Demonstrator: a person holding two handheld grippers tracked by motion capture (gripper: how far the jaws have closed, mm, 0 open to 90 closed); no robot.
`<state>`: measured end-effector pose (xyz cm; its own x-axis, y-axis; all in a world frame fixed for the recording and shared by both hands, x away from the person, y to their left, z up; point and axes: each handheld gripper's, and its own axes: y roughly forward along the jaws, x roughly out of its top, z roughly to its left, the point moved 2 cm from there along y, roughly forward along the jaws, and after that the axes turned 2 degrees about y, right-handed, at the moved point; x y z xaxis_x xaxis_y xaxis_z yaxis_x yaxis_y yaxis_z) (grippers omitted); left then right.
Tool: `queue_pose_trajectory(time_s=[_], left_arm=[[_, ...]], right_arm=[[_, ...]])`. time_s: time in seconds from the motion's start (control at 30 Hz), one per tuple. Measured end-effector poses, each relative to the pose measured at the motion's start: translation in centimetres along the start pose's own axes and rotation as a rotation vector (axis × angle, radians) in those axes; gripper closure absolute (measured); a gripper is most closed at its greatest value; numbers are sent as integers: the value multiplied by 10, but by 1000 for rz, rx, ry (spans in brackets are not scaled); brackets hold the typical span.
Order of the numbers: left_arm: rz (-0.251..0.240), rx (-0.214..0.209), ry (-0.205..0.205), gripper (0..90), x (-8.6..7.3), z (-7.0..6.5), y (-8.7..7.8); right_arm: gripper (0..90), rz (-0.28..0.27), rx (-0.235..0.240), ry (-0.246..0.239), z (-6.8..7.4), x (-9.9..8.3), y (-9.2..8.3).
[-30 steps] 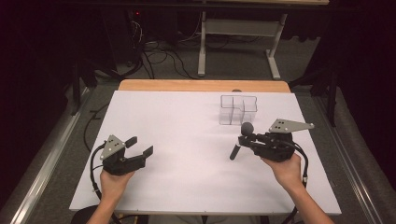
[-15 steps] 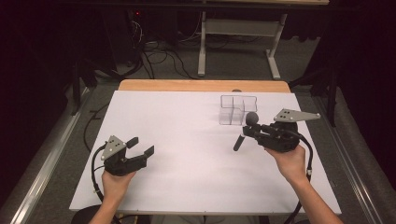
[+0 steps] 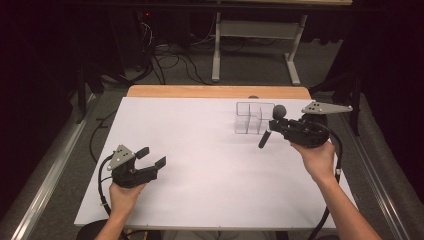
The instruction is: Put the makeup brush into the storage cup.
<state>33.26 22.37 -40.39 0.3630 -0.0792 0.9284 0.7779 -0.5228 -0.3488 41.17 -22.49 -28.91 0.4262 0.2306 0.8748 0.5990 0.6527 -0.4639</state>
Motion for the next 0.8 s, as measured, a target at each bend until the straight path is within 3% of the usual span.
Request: queue_pose_trajectory(time_s=[0.33, 0.8], left_arm=[[3, -4, -3, 260, -1, 0, 1], [5, -11, 0, 259, -1, 0, 2]], right_arm=[[729, 7, -63, 5, -12, 16, 2], [729, 1, -112, 11, -24, 34, 11]])
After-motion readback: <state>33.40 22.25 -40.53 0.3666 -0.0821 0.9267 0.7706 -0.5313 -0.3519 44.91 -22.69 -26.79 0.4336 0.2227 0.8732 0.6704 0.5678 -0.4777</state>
